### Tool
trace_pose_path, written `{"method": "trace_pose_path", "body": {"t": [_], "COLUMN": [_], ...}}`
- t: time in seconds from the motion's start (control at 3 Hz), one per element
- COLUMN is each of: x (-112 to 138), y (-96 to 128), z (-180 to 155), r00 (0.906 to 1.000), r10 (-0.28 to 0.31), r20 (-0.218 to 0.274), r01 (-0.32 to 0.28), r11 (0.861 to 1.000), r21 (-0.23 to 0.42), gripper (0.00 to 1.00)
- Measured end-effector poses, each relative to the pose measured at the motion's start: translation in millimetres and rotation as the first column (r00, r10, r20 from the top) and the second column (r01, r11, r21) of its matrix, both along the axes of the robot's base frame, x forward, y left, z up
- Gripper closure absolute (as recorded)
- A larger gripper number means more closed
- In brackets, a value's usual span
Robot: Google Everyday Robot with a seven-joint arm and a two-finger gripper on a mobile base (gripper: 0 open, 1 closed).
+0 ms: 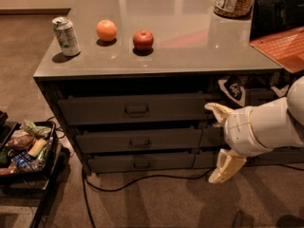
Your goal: Open middle drawer
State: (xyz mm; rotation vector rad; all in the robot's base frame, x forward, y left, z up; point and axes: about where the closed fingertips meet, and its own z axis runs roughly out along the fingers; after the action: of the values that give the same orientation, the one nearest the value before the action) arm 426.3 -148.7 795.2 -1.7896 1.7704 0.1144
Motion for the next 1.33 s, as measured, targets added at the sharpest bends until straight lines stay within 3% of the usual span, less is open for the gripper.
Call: {"method": "trace_pose_path", "body": {"t": [0.33, 0.67, 1.0, 1.33], "x": [-1, -2, 5, 18], "y": [1, 18, 37, 56], "z": [-2, -42, -93, -128], "r00": [1.0, 0.9997, 1.0, 0.9982], "r10": [-0.002, 0.004, 0.001, 0.009], "r20": [-0.009, -0.023, 0.001, 0.06], "r01": [0.002, -0.005, -0.001, -0.007], "r11": [1.0, 1.0, 1.0, 1.0], "r21": [-0.023, -0.026, -0.028, -0.03], "gripper": [0.0, 0.0, 0.0, 0.0]}}
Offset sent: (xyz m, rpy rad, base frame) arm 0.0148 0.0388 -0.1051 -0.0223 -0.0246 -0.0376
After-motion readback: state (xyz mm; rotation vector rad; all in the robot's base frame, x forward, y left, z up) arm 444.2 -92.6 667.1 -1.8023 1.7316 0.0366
